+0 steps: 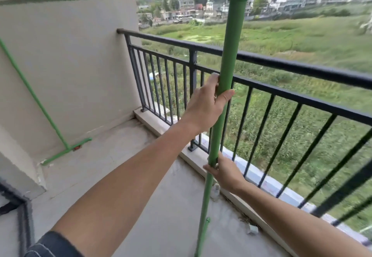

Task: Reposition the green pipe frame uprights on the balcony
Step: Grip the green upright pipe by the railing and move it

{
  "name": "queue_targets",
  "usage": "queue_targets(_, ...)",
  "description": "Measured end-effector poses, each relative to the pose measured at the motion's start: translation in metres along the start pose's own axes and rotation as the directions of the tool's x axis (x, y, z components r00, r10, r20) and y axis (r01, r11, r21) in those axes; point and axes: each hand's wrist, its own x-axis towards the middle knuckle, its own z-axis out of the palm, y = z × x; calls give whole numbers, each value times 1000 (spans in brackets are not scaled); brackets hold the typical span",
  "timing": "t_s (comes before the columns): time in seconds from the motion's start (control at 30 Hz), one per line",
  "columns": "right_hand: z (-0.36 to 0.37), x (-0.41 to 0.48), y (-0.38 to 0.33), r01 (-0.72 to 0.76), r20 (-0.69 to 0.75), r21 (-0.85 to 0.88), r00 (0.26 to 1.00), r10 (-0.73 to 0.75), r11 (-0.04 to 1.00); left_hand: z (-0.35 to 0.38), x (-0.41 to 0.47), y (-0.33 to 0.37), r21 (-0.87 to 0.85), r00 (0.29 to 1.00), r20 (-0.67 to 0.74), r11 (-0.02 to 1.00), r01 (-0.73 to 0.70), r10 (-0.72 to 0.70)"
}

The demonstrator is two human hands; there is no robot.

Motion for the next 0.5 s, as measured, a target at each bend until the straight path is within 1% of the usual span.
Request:
queue_targets(0.1,-15,17,11,-51,-49,-29,998,50,998,16,26,-4,-60,999,29,998,19,-17)
queue_targets(0.23,-37,45,33,-97,-117,-61,989,89,993,46,67,-9,-218,986,144,969,117,-87)
queue_targets(0.37,-64,78,61,-127,-168,-103,980,108,987,79,107,-12,-229,970,212,959,167,-119)
queue_targets(0.5,-95,112,89,-157,-194,-103,972,135,982,111,147,-14,-214,949,284,956,201,-137)
